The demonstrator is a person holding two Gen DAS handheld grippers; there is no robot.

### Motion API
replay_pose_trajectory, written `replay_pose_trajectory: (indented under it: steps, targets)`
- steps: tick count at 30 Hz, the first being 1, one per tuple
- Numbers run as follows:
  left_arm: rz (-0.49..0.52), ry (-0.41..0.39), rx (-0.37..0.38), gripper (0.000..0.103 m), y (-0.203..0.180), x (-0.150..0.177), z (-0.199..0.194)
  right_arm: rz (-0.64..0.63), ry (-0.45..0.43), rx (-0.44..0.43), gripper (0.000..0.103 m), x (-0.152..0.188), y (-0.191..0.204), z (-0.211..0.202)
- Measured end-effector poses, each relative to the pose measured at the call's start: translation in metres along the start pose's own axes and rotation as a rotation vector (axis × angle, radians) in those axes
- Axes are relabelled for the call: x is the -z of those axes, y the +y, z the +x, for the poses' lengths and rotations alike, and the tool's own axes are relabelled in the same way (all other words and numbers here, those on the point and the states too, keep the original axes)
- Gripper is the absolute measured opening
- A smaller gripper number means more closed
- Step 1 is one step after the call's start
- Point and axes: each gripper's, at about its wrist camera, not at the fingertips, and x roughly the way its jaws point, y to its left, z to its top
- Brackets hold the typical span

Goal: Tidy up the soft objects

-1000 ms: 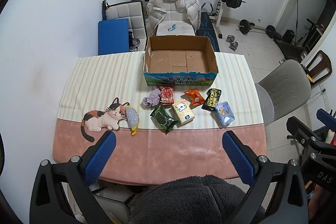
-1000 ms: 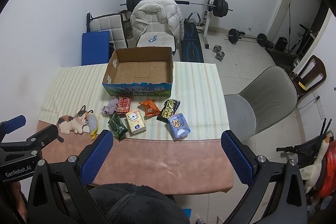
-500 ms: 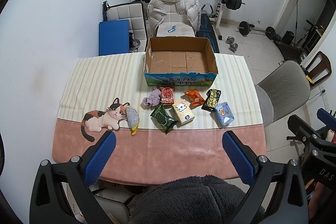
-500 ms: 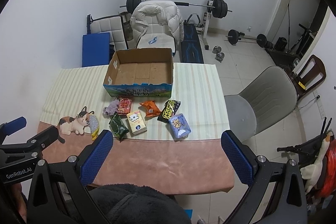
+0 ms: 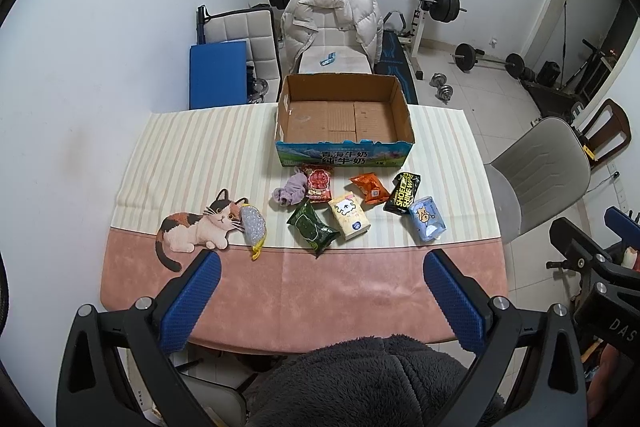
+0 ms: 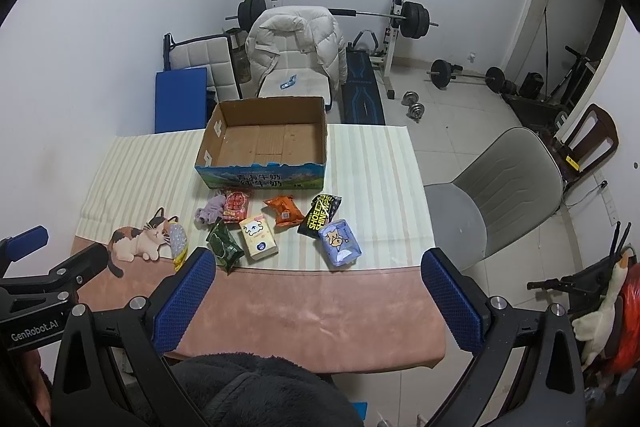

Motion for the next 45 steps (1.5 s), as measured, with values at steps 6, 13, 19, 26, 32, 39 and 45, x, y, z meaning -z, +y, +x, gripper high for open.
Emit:
replay_pose_trajectory:
  steps: [6, 13, 19, 26, 32, 39, 45]
  targets:
    - [0.000, -0.004, 0.000, 0.103, -0.002, -0.002, -0.004, 0.003, 0.000, 0.001, 0.103, 0.000, 0.000, -0.002]
    - [-0.004, -0.006, 0.004, 0.103, -0.002, 0.000, -0.005, 0.001, -0.002, 0.002, 0.103, 0.001, -0.003, -0.002]
    - [-0.006, -0.010, 0.002, 0.103, -0.006, -0.003, -0.007, 0.002, -0.007, 0.002, 0.103, 0.001, -0.006, -0.004]
    - [-0.006, -0.008, 0.004, 0.103, -0.007, -0.004, -0.007, 0.002, -0.010, -0.001, 0.103, -0.001, -0.008, -0.007]
    - [-0.013, -0.001, 0.009, 0.103, -0.007, -0.021, 0.013, 0.014, 0.008, -0.022, 0.103, -0.008, -0.016, 0.014]
    - [-0.092, 0.229, 0.007, 0.103, 0.015, -0.048, 0.149, 0.035, 0.146, -0.035, 0.103, -0.014, -0.037, 0.132]
    - [-0.214, 0.436, 0.030, 0.099, 0.027, -0.034, 0.270, 0.006, 0.364, -0.027, 0.103, 0.007, -0.052, 0.276]
